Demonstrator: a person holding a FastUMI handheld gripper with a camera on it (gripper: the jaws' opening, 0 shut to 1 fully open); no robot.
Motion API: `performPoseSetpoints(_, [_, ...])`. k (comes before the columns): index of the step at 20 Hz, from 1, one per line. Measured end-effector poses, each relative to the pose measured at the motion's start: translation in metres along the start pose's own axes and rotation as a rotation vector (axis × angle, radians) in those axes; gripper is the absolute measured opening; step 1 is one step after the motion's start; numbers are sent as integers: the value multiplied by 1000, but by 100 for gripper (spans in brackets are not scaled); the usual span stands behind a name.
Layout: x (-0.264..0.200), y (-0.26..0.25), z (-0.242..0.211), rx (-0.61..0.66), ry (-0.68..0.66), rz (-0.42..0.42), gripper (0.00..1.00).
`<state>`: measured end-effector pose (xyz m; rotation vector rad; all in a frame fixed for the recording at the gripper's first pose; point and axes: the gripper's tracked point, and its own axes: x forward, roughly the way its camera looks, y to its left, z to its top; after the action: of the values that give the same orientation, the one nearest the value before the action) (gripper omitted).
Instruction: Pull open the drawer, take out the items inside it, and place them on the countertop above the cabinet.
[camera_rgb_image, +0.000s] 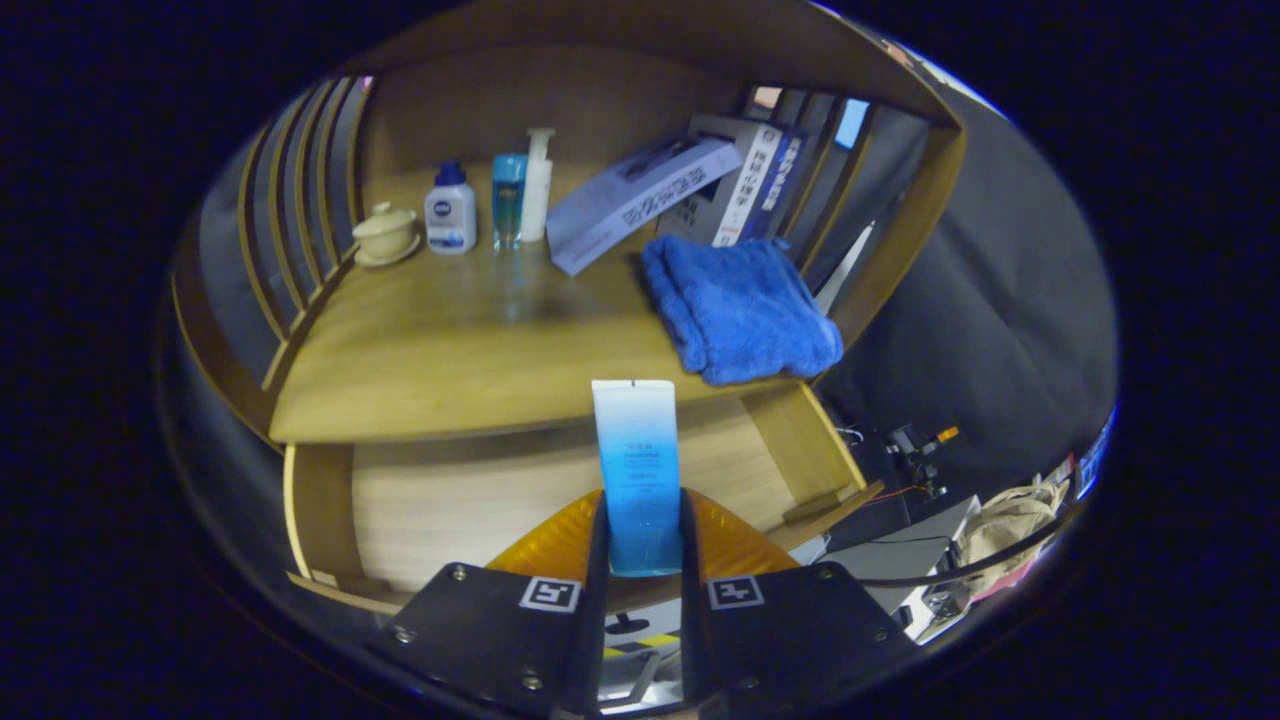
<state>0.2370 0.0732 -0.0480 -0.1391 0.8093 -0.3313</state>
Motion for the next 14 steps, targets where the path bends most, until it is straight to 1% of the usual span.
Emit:
performPoseSetpoints(1, [1, 5, 12, 16, -33, 20, 32])
performPoseSetpoints(3, [10, 23, 35, 51, -69, 87, 31])
performPoseSetpoints(5, [27, 42, 49, 59, -59, 152, 31])
performPoseSetpoints(8, [61, 60, 51, 31, 0, 202, 32])
performPoseSetpoints(12, [94, 75, 50, 49, 36, 250, 32])
performPoseSetpoints(14, [109, 79, 45, 39, 63, 264, 31])
